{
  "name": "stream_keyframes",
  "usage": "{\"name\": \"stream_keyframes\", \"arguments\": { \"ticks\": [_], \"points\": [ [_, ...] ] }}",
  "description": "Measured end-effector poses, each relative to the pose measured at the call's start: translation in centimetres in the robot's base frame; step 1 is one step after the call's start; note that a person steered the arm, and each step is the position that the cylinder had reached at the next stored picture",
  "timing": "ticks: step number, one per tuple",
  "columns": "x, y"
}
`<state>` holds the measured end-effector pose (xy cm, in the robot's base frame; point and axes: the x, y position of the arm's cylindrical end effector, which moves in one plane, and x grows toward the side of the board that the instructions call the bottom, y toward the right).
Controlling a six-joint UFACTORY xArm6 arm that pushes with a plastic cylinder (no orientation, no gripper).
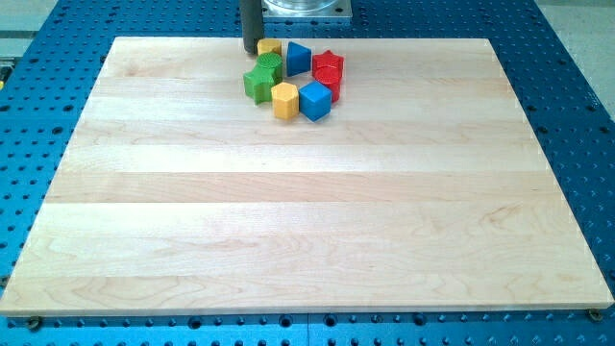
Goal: Adjust the green star to form a circle
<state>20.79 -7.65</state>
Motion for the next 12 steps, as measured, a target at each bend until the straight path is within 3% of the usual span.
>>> {"name": "stream_keyframes", "arguments": {
  "ticks": [4, 7, 8, 9, 10, 11, 12],
  "points": [
    [0.2, 2.6],
    [-0.3, 9.5],
    [2.0, 16.6],
    [9.6, 18.8],
    [15.8, 13.5],
    [18.8, 7.6],
    [19.0, -0.4]
  ]
}}
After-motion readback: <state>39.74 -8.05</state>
